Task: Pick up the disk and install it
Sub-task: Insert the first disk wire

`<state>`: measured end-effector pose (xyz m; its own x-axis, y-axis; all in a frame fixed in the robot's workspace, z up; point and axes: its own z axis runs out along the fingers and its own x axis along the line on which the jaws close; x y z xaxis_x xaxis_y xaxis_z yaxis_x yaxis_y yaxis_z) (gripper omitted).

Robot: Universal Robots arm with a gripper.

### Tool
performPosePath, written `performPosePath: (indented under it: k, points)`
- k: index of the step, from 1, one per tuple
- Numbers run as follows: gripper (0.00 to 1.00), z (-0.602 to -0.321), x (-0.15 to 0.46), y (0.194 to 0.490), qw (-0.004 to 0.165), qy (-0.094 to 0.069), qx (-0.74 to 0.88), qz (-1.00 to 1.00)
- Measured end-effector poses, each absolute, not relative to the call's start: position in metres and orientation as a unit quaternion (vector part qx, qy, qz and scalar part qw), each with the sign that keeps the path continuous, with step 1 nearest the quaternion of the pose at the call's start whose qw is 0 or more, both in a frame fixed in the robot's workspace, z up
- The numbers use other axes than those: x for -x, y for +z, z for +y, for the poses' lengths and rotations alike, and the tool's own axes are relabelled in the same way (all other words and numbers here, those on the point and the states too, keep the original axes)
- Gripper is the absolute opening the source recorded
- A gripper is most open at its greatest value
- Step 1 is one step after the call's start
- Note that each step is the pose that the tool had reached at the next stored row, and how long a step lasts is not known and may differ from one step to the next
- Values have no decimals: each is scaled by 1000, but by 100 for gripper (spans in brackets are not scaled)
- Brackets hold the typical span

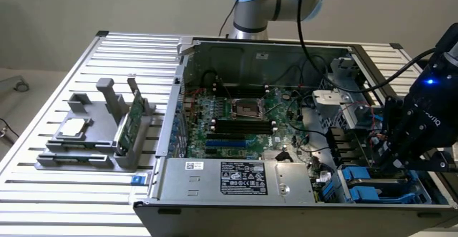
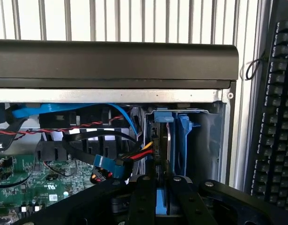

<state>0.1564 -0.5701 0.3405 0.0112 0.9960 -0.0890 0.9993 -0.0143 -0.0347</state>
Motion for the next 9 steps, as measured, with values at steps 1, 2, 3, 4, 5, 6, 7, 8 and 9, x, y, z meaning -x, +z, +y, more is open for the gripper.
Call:
performPosePath:
  k: [1,2,3,4,5,6,7,8,9]
  points:
    - [16,-570,-156,341,19,-44,-711,701]
    - [16,-570,-156,340,19,-44,-711,701]
    - [16,-570,-156,341,19,-44,-711,701]
    - [16,-570,-156,340,19,-44,-711,701]
    - [16,-570,-156,340,19,-44,-711,701]
    - [16,-570,-156,340,19,-44,-711,701]
    - [16,-569,-156,340,20,-45,-711,701]
    - [16,-569,-157,340,21,-46,-711,701]
    - [16,-569,-157,340,21,-46,-711,701]
